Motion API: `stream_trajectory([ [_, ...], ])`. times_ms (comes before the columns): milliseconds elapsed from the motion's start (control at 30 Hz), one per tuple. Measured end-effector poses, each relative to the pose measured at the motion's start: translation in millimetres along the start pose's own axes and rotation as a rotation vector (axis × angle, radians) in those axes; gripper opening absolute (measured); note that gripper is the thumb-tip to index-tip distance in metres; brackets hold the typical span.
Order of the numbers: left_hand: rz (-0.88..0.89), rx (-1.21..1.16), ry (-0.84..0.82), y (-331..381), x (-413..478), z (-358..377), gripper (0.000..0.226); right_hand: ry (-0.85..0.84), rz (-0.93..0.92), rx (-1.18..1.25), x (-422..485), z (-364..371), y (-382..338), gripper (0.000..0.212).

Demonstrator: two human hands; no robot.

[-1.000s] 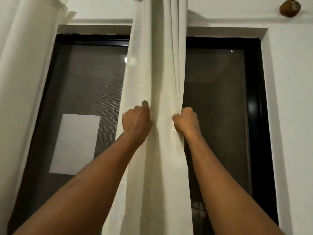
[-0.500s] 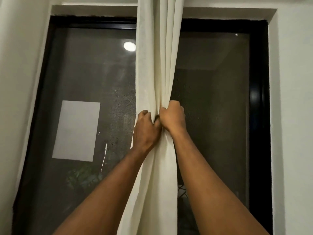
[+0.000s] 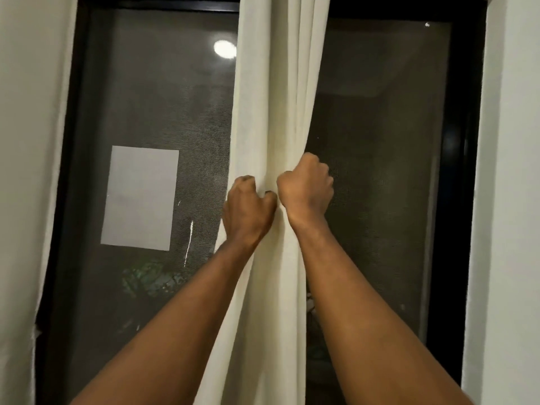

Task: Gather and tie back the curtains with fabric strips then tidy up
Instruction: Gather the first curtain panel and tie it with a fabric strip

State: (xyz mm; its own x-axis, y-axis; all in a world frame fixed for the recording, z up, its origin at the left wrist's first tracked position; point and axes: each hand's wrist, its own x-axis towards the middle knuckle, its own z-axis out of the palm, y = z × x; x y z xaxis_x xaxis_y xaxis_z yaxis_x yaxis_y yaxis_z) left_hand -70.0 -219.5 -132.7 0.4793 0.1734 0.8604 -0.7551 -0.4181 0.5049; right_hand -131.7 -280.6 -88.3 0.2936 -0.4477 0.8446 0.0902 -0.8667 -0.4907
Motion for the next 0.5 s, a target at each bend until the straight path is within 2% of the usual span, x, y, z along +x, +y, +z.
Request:
stream_trajectory([
  [67, 0.055, -0.18, -0.069, 5.8, -2.5, -2.1, 0.024, -0.097, 0.06, 0.122, -4.0, 1.3, -4.4, 0.029],
  [133, 0.011, -0.46, -0.149, 8.7, -3.2, -8.2, 0.014, -0.184, 0.119, 0.225, -3.4, 1.7, -4.9, 0.034],
  [200, -0.065, -0.651, -0.23, 8.5, -5.4, -14.3, 0.023, -0.253, 0.153, 0.289, -3.0, 3.4, -3.9, 0.034],
  [300, -0.146, -0.752, -0.315, 6.1, -9.0, -19.2, 0.027, -0.336, 0.153, 0.349, -7.7, 10.2, -3.1, 0.039],
  [367, -0.187, -0.792, -0.37, -0.3, -11.3, -18.4, 0.027, -0.397, 0.141, 0.437, -16.0, 15.0, -5.2, 0.06],
  [433, -0.201, -0.824, -0.438, -8.7, -16.0, -18.4, 0.038, -0.451, 0.148, 0.512, -24.6, 19.6, -4.1, 0.083],
  [500, -0.216, -0.879, -0.521, -15.8, -20.7, -17.6, 0.052, -0.49, 0.151, 0.547, -30.6, 22.0, -2.2, 0.084],
])
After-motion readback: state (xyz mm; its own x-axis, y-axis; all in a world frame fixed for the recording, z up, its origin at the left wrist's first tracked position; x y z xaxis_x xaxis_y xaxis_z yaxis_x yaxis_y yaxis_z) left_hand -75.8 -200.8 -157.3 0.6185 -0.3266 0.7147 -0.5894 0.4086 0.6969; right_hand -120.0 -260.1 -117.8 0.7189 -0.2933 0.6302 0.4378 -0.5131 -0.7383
